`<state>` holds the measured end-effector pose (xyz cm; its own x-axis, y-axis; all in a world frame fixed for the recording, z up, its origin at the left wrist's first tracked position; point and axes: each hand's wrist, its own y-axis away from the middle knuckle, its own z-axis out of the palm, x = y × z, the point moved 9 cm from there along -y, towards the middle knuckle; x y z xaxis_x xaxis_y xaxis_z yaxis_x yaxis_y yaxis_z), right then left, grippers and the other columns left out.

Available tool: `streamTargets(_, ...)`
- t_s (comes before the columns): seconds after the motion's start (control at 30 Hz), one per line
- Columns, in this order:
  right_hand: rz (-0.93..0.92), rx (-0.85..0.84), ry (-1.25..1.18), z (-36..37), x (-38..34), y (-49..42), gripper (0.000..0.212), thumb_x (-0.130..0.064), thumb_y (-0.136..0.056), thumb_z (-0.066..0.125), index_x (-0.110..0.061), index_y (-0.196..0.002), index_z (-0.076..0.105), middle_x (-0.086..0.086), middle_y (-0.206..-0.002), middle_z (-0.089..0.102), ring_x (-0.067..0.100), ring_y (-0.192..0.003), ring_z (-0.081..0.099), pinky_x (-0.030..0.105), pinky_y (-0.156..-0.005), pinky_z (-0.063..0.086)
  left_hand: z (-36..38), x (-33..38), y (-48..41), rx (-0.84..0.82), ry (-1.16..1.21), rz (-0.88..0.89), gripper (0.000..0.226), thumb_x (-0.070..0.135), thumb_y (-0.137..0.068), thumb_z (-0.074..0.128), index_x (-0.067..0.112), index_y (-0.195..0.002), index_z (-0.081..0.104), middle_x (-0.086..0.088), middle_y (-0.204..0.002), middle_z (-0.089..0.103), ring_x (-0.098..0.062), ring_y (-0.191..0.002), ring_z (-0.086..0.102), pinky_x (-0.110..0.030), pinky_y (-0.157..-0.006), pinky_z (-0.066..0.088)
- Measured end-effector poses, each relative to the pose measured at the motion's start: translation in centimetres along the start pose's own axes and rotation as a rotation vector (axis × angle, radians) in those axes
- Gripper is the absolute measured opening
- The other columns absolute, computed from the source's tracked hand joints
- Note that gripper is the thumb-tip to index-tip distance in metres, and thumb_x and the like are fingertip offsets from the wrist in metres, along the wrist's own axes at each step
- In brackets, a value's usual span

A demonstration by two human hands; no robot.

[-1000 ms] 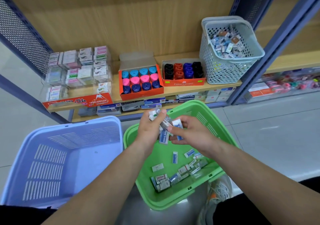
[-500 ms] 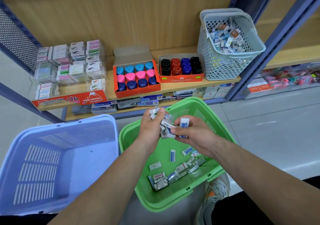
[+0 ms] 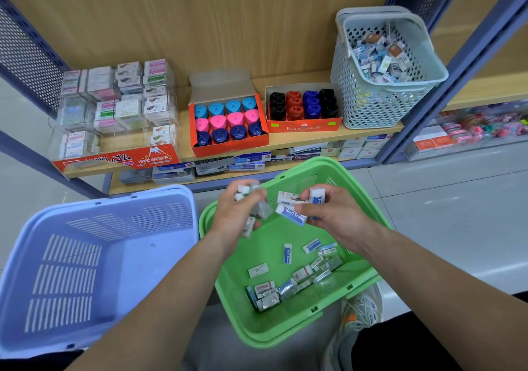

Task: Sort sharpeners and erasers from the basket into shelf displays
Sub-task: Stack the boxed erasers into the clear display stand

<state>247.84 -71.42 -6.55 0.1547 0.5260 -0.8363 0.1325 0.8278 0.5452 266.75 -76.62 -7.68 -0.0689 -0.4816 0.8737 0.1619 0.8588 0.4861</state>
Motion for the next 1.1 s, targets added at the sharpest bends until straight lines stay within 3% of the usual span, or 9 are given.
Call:
streamTargets(0.13,-0.050,0.070,-0.032,-0.5,-0.5,-0.2,0.021,0.007,-0.081,0.076,-0.010,-0.084,0.064,0.016,-0.101,0.073,0.031,-0.093,0.072,0.034,-0.079,0.059,1.4,-2.1,1.3,-0.063,0.050,-0.100,0.028,0.023,-0.082,0.079,0.022,-0.107,0.067,-0.016,-0.109,0.070,-0.029,-0.085,0.071,-0.029,-0.058,0.056)
streamTargets(0.3,-0.079,-0.009,-0.023,1.0,-0.5,0.3,0.020,0.006,-0.083,0.076,-0.010,-0.082,0.063,0.010,-0.082,0.066,0.023,-0.077,0.069,0.030,-0.073,0.058,2.9,-1.7,1.7,-0.060,0.200,-0.117,0.029,0.016,-0.078,0.083,0.019,-0.102,0.066,-0.011,-0.092,0.074,-0.018,-0.062,0.067,-0.029,-0.054,0.054)
streamTargets(0.4,-0.119,-0.026,0.037,1.6,-1.1,1.0,0.021,0.005,-0.082,0.076,-0.010,-0.088,0.064,0.005,-0.084,0.066,0.016,-0.074,0.069,0.029,-0.072,0.058,2.4,-0.8,1.7,-0.002,0.165,-0.076,0.031,0.011,-0.078,0.084,0.019,-0.103,0.067,-0.004,-0.086,0.075,-0.018,-0.061,0.066,-0.030,-0.056,0.055)
streamTargets(0.7,-0.189,-0.037,0.038,2.3,-3.1,2.2,0.015,-0.013,-0.091,0.073,-0.016,-0.105,0.069,0.003,-0.096,0.073,0.017,-0.085,0.074,0.036,-0.077,0.062,1.7,1.3,2.4,-0.004,0.183,-0.028,0.033,0.012,-0.076,0.085,0.019,-0.101,0.065,-0.005,-0.090,0.076,-0.021,-0.071,0.072,-0.034,-0.063,0.059)
streamTargets(0.83,-0.210,-0.057,0.050,2.6,-3.8,2.6,0.029,-0.007,-0.082,0.080,-0.019,-0.106,0.071,0.007,-0.105,0.072,0.023,-0.093,0.074,0.037,-0.079,0.063,2.0,2.2,3.2,-0.004,0.207,-0.026,0.047,0.024,-0.065,0.088,0.018,-0.107,0.067,-0.006,-0.091,0.076,-0.019,-0.070,0.071,-0.032,-0.061,0.057)
streamTargets(0.97,-0.217,-0.084,0.055,3.2,-4.3,3.1,0.035,0.000,-0.077,0.083,-0.016,-0.105,0.072,0.008,-0.098,0.074,0.021,-0.087,0.073,0.031,-0.076,0.062,1.5,3.1,3.6,0.031,0.161,-0.007,0.031,0.016,-0.074,0.086,0.018,-0.097,0.065,-0.002,-0.078,0.075,-0.019,-0.061,0.067,-0.030,-0.054,0.056)
streamTargets(1.1,-0.143,-0.193,-0.053,5.0,-4.5,3.2,0.032,0.004,-0.090,0.067,-0.009,-0.119,0.066,0.013,-0.111,0.072,0.024,-0.102,0.072,0.034,-0.087,0.060,-0.8,5.0,4.1,0.072,0.068,0.034,0.031,0.012,-0.075,0.086,0.018,-0.095,0.064,-0.007,-0.082,0.074,-0.023,-0.061,0.066,-0.029,-0.050,0.053)
